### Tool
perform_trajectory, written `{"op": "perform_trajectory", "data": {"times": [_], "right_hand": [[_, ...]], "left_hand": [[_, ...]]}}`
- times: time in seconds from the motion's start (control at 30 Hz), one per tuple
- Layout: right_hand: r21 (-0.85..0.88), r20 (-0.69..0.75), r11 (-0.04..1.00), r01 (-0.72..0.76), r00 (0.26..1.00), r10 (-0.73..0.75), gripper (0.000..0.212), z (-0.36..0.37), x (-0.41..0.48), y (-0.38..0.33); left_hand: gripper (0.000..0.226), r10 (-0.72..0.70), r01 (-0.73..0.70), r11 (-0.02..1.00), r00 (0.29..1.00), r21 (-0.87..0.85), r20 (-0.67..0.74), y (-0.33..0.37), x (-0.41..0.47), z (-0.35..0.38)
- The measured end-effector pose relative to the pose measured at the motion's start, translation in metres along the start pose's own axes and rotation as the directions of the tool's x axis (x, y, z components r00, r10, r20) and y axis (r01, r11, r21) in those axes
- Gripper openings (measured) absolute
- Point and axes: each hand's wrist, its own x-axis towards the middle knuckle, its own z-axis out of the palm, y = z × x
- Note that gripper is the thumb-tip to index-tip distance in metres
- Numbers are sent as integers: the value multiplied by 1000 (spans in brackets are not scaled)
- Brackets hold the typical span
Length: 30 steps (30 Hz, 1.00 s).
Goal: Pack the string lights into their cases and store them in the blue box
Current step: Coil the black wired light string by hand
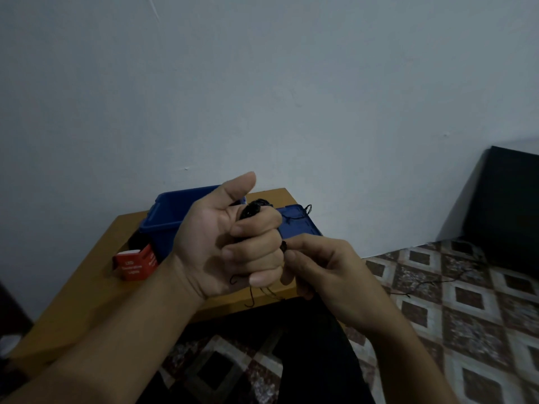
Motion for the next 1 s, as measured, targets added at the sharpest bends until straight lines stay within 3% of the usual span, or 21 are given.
{"op": "perform_trajectory", "data": {"times": [0.23,0.4,0.6,0.67,0.77,1.0], "right_hand": [[-13,71,1000,-7,997,8,22,1,-3,-5],[6,102,1000,1,995,-2,31,1,-4,-8],[13,121,1000,3,993,-4,19,0,-5,-12],[-8,112,1000,6,994,-5,31,-2,-5,-11],[6,70,1000,-8,997,7,31,-5,-5,-9],[140,-54,988,-68,996,76,34,-8,-5,-10]], "left_hand": [[63,127,-130,988,991,-89,-37,0,3,0],[56,216,-230,971,962,-71,-166,-5,8,1],[59,294,-265,956,890,129,-348,-6,12,13],[59,327,-246,939,858,242,-397,-7,14,17],[58,380,-209,896,816,392,-435,-11,16,18],[57,469,-138,812,734,567,-492,-15,18,14]]}}
